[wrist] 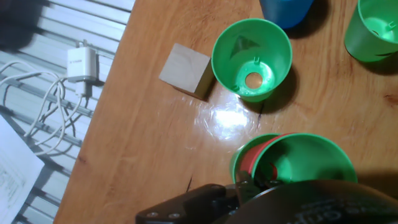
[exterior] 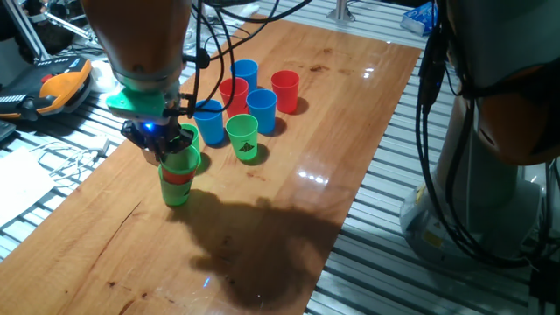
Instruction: Stack the cups
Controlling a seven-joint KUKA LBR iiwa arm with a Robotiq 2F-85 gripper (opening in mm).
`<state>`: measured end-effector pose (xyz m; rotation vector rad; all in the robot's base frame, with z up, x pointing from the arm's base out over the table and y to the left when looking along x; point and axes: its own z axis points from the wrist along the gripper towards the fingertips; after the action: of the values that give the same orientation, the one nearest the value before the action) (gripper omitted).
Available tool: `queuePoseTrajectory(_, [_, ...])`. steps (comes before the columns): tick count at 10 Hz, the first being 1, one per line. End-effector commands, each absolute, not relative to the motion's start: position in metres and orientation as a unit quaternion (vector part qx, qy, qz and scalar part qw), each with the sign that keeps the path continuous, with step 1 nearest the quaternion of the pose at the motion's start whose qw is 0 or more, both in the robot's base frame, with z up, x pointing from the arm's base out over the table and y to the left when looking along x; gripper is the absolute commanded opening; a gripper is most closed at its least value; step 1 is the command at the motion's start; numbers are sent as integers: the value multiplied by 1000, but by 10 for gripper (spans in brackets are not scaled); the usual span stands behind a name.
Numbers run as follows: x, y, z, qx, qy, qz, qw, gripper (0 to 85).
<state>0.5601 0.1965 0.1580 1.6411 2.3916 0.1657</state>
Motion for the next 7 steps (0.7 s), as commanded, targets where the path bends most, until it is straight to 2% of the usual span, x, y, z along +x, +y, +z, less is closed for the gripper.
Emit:
queuePoseTrajectory(1, [560, 197, 158, 562, 817, 56, 118, 170])
queuePoseTrajectory(7, [560, 197, 154, 569, 809, 67, 130, 170])
